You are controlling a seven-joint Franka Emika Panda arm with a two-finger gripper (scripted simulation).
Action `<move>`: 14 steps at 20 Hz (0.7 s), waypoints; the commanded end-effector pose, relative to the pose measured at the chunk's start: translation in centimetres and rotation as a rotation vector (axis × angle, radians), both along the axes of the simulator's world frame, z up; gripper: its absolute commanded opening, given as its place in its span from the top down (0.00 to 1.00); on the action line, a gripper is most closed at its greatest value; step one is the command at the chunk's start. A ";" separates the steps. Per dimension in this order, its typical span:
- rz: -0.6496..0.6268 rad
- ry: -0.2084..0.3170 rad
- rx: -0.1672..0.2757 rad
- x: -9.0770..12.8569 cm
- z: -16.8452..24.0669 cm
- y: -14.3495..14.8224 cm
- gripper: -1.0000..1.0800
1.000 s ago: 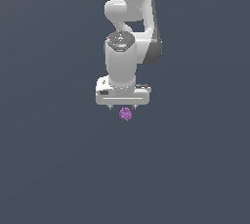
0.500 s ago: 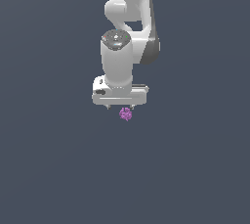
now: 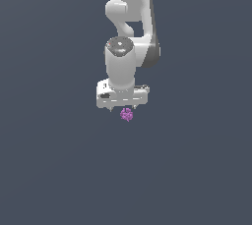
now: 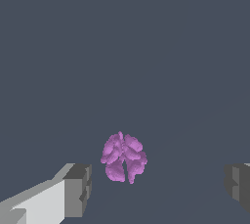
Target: Pick up the object and move it to a goal position.
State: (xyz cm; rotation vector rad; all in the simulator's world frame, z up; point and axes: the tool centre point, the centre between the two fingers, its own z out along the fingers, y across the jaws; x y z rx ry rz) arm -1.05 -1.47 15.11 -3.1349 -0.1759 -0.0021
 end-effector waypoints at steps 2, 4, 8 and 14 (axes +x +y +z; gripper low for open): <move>0.074 0.001 -0.002 -0.8 -1.4 0.3 0.04; 0.126 0.001 -0.003 -1.4 -2.4 0.6 0.04; 0.218 0.001 -0.004 -2.5 -4.0 1.1 0.04; 0.307 0.001 -0.003 -3.6 -5.6 1.5 0.04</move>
